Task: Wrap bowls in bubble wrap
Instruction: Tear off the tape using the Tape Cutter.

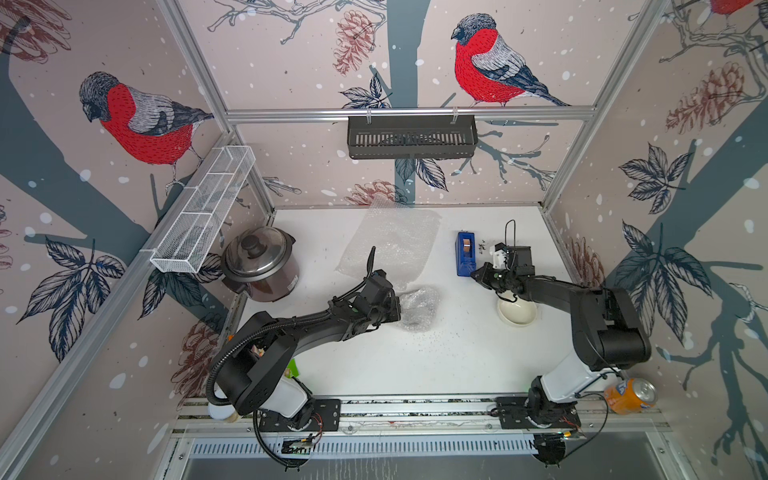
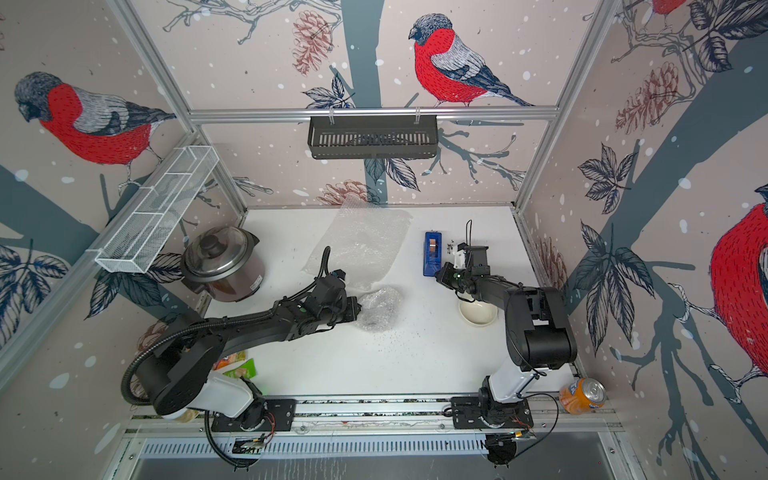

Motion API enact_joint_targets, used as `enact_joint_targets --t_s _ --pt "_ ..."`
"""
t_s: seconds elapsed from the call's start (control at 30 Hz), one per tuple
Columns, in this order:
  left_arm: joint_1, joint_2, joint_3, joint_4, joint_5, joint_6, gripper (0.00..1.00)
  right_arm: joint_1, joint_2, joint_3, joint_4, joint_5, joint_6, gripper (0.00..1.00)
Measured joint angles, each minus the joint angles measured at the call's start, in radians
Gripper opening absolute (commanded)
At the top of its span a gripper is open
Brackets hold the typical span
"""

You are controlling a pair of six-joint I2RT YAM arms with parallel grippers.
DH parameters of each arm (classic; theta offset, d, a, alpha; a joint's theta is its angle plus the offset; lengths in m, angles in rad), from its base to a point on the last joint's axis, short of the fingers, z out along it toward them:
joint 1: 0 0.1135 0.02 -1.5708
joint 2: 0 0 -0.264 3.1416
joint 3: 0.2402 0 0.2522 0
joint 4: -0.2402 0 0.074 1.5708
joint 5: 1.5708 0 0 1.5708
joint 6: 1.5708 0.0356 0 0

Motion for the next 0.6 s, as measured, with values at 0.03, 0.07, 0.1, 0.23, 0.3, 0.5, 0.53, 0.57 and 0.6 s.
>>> enact_joint_targets --t_s 0.03,0.07,0.1,0.23,0.3,0.5,0.53,0.57,0.6 --pt "0.0 0.001 0.0 0.001 0.0 0.0 0.0 0.002 -0.002 0.002 -0.006 0.005 -0.002 0.0" --pt "0.0 0.001 0.0 0.001 0.0 0.0 0.0 0.003 -0.005 0.003 -0.01 0.007 -0.003 0.0" --pt "0.0 0.001 0.0 0.001 0.0 0.0 0.0 0.003 -0.011 0.003 -0.016 0.011 -0.005 0.0" --pt "0.0 0.001 0.0 0.001 0.0 0.0 0.0 0.003 -0.014 0.009 -0.041 0.028 -0.026 0.0" --pt "0.0 0.003 0.0 0.001 0.0 0.0 0.0 0.004 0.006 0.014 -0.057 0.043 -0.03 0.0" --pt "0.0 0.002 0.0 0.001 0.0 0.0 0.0 0.01 0.018 0.014 -0.097 0.053 -0.038 0.0" --pt "0.0 0.002 0.0 0.001 0.0 0.0 0.0 0.011 0.007 0.01 -0.099 0.051 -0.038 0.0" --pt "0.0 0.002 0.0 0.0 -0.001 0.0 0.0 0.015 -0.009 0.007 -0.1 0.051 -0.037 0.0" --pt "0.0 0.002 0.0 0.0 -0.001 0.0 0.0 0.023 -0.037 0.004 -0.102 0.045 -0.037 0.0"
